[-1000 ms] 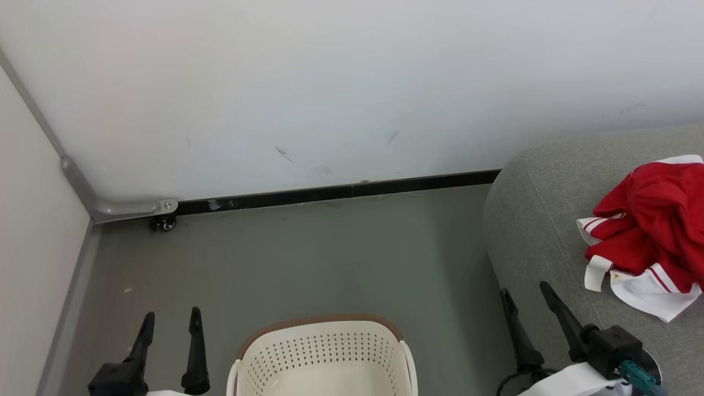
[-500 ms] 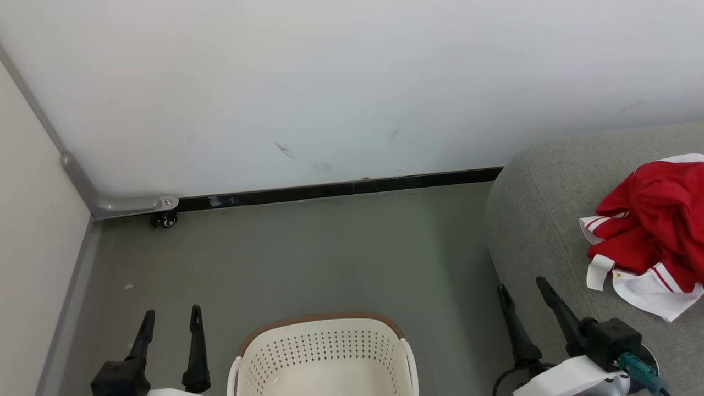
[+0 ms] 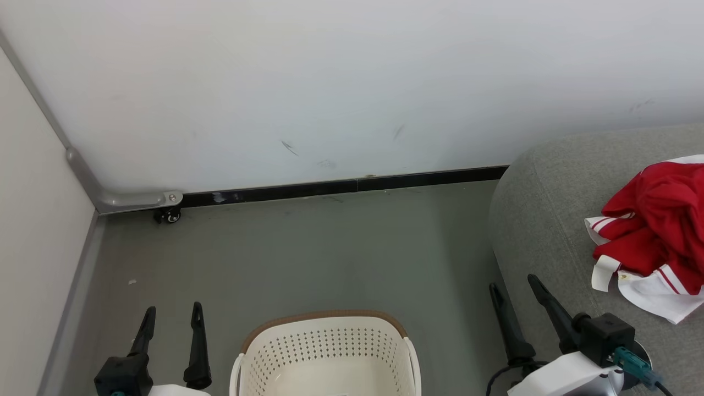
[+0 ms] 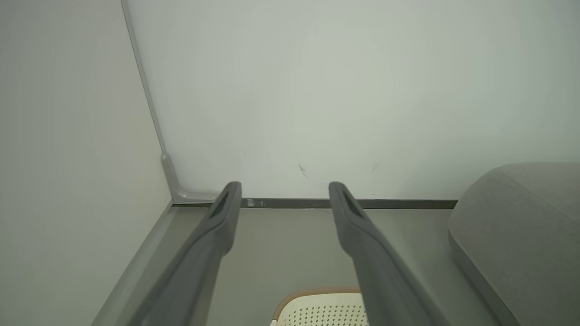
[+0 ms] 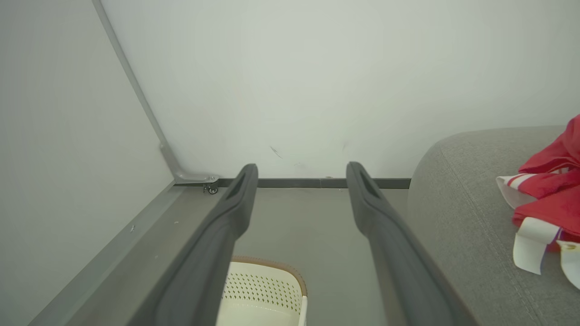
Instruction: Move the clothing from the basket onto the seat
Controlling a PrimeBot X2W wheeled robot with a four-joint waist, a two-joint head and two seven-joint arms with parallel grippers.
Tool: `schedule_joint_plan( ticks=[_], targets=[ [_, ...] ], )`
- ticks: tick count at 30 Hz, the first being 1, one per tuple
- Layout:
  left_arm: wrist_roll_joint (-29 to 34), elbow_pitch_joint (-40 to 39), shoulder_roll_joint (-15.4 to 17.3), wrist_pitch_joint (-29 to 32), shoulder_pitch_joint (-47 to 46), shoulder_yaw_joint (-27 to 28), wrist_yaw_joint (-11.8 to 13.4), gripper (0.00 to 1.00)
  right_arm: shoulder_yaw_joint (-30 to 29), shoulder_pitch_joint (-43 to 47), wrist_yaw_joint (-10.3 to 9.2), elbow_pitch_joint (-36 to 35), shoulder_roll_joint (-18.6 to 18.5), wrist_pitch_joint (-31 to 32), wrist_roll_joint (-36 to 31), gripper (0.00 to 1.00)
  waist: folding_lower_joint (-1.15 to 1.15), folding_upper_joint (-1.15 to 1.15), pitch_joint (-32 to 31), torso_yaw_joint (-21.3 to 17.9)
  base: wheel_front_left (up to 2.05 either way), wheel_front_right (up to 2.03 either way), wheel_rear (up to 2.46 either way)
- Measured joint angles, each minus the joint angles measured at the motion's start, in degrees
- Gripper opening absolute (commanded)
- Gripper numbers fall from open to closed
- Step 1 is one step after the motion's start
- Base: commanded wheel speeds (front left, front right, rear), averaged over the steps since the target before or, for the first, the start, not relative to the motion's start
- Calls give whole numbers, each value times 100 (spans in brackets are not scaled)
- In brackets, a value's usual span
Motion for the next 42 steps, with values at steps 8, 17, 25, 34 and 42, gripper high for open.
schedule_joint_plan(
  ticks=[8, 17, 25, 34, 42],
  targets=[
    [57, 33, -14, 0, -5, 9, 60, 100, -5, 1, 0, -82, 0, 49, 12, 100, 0, 0, 10, 21, 0, 0, 0],
    [126, 81, -8, 0, -19, 31, 93, 100, -35, 3, 0, -121, 0, 62, 22, 100, 0, 0, 16, 34, 0, 0, 0],
    [144, 257, -14, 3, 30, 8, 92, 0, -19, 28, 0, -45, 3, 100, 49, 0, 0, 0, 21, 36, 0, 0, 0],
    [-20, 523, -164, 67, 240, 32, 33, 0, 33, 271, 0, 200, 9, 99, 188, 0, 0, 0, 24, 39, 0, 0, 0],
    [-499, 636, -194, 261, 191, 245, -112, 0, 52, 275, 0, 63, 10, 99, 690, 0, 0, 0, 32, 48, 0, 0, 0]
  ],
)
